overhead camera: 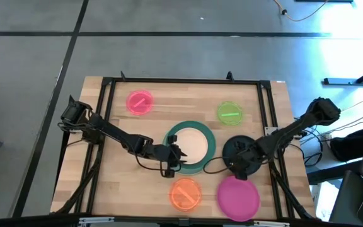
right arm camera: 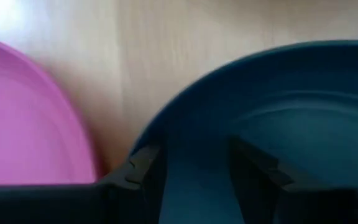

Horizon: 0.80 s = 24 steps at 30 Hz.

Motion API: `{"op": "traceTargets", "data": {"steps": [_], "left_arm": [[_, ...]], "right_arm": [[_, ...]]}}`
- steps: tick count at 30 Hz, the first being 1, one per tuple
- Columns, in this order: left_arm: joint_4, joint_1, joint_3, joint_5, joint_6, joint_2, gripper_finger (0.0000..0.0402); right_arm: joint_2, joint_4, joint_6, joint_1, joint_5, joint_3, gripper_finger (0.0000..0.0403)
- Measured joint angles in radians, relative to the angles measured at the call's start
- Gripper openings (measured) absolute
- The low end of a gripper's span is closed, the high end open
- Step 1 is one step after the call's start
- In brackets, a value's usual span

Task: Stack plastic plates
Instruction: Stack the black plate on top of the white plate

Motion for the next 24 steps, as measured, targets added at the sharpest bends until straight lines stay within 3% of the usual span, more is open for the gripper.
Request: {"op": "traceTargets", "data": {"steps": [7,16,20,24], "left_arm": [[0.000,0.000,0.000,-0.001,-0.014,0.000,0.0105],[0.000,0.001,0.000,-0.001,-0.013,0.000,0.0105],[0.000,0.002,0.000,-0.001,-0.013,0.000,0.0105],[0.000,0.002,0.000,0.000,-0.011,0.000,0.0105]], "right_arm": [[0.036,0.004,0.000,0.000,0.054,0.003,0.0141],[0.035,-0.044,-0.058,0.000,0.055,0.003,0.0008],[0.036,-0.062,-0.055,0.000,0.055,0.006,0.0018],[0.038,-0.148,-0.053,0.000,0.054,0.037,0.0004]]}}
